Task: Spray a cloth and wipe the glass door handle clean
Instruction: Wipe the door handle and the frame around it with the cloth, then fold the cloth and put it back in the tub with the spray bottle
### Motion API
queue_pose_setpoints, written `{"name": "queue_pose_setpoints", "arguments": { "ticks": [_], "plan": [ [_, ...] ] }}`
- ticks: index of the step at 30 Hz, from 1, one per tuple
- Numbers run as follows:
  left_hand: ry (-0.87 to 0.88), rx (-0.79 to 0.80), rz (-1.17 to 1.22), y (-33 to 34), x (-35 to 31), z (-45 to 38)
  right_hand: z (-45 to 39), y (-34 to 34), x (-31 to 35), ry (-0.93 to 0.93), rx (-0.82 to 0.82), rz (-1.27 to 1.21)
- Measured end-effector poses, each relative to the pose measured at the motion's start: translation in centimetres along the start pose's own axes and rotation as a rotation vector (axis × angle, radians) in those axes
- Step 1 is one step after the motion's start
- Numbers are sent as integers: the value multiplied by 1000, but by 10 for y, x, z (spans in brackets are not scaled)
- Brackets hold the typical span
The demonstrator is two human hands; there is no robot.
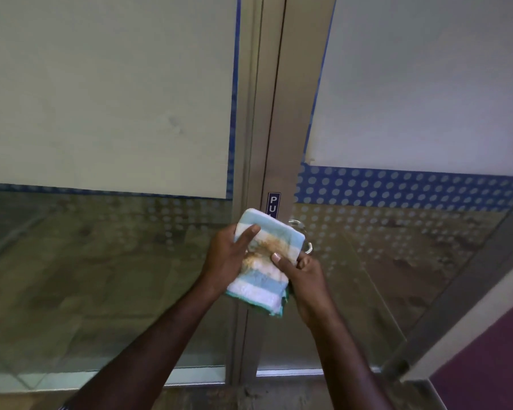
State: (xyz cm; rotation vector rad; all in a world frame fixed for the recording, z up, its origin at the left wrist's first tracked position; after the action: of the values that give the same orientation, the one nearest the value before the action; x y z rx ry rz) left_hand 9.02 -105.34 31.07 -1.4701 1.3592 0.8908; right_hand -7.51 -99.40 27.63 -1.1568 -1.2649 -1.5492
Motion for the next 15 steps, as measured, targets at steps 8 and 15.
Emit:
{"name": "queue_pose_setpoints", "arguments": {
  "ticks": [8,15],
  "plan": [
    [-234,-86,149,-21,12,25,-15,13,0,105,320,77],
    [-268,-79,373,-74,12,92,-5,68,-16,155,510,41]
  ]
}}
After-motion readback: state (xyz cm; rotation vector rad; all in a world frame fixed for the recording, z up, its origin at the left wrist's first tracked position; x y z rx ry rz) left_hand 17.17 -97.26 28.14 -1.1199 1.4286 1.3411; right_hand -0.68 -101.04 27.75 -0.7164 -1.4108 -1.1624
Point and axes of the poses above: each hand's wrist, its own z-axis away from the middle knuckle, its own y-axis out of the palm, x = y × z, the point moved 8 cm from there along -z, towards the middle knuckle, and after that the axes turned 4 degrees about y, right-handed, at the moved point
